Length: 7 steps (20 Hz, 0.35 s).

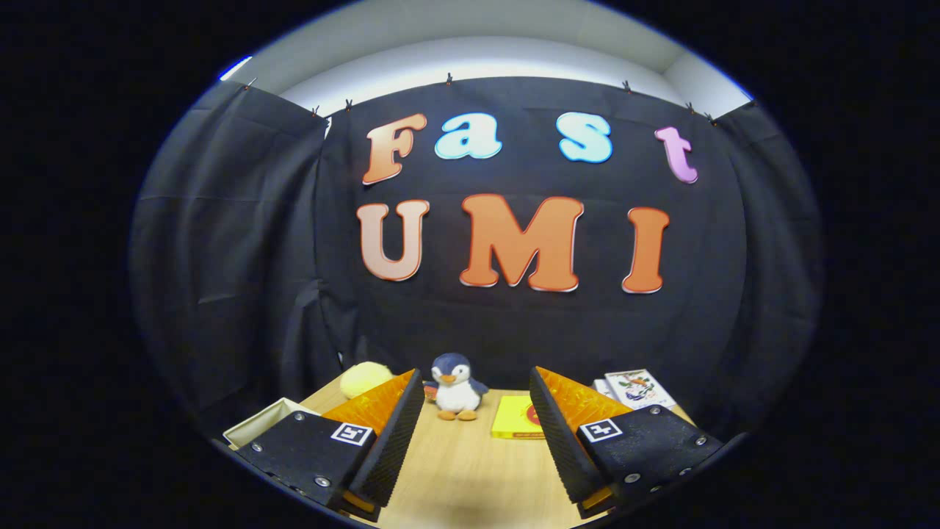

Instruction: Open the storage box then place both shoes into the box .Put the left shoe in first, then the right shoe, with the right side of both shoes facing outward in a uniform manner.

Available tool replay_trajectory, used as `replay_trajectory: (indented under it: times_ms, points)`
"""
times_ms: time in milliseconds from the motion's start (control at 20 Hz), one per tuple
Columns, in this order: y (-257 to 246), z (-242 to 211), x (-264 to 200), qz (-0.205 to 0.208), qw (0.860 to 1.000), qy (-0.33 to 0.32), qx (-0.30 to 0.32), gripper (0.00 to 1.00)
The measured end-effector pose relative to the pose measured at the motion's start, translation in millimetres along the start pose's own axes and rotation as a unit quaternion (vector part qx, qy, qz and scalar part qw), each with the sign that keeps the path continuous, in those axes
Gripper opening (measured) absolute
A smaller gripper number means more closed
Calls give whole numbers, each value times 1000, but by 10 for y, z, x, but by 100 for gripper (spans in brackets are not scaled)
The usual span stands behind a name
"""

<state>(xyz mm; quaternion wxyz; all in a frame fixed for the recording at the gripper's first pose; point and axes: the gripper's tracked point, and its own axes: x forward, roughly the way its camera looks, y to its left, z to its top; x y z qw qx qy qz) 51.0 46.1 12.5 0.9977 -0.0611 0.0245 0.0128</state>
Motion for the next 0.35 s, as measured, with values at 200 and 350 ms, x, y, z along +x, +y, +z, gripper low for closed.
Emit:
replay_trajectory:
  times_ms: [200, 350]
  points:
    - [-457, 266, -179, -18, 998, -61, -11, 87]
    - [-665, 390, -323, -26, 996, -89, -11, 87]
